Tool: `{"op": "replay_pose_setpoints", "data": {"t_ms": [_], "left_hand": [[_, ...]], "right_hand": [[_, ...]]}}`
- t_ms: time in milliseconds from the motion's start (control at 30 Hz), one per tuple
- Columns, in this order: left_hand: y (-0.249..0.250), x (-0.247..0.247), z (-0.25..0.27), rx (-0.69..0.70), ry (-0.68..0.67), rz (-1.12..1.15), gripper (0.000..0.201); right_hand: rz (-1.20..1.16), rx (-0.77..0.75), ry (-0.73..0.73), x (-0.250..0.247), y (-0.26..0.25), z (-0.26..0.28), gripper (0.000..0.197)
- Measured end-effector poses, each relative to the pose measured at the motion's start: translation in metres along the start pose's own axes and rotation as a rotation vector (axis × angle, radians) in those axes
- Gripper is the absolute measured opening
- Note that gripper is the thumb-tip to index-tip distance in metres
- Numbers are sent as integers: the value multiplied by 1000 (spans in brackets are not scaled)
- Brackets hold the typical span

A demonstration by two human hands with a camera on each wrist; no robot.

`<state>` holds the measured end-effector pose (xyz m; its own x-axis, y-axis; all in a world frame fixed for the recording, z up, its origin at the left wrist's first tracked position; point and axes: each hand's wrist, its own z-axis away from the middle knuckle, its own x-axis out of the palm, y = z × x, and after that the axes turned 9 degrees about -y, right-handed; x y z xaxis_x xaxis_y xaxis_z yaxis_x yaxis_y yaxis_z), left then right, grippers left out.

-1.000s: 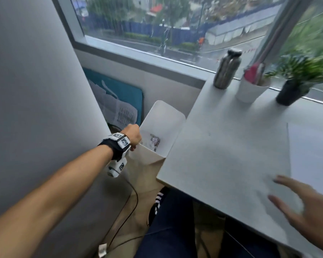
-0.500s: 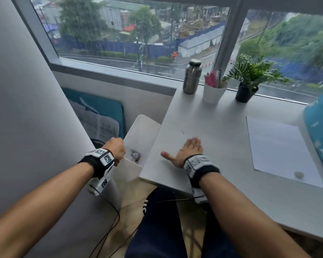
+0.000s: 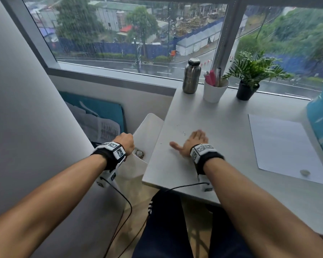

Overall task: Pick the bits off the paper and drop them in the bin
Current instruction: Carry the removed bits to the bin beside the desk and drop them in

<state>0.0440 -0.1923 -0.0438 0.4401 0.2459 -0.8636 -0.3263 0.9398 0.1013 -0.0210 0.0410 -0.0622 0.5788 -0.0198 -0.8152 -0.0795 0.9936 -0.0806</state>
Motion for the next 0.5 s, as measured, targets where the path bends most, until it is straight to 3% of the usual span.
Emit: {"op": "replay_pose_setpoints", "data": {"t_ms": [100,167,267,367,433,500], "left_hand": [[1,0,-2,-3,-3,-24,24],[2,-1,-2,-11,-5,-45,23],[4,-5,-4,-16,-26,-37,22],[3,-4,-11,-5,-37,-17,24],[2,-4,-16,1,-34,-18,24],[3,-5,-19,15,-37,-28,21]], "right_hand": [[56,-215,-9,16,-43,9,132],[82,-396,-64,27,-80,20,125],[114,-522,-62,22,-98,25,114],[107,-462,82,1,-63,4,109],[117,-315,163,-14,-27,-16,110],[75,-140,118,-27,6,-31,115]]}}
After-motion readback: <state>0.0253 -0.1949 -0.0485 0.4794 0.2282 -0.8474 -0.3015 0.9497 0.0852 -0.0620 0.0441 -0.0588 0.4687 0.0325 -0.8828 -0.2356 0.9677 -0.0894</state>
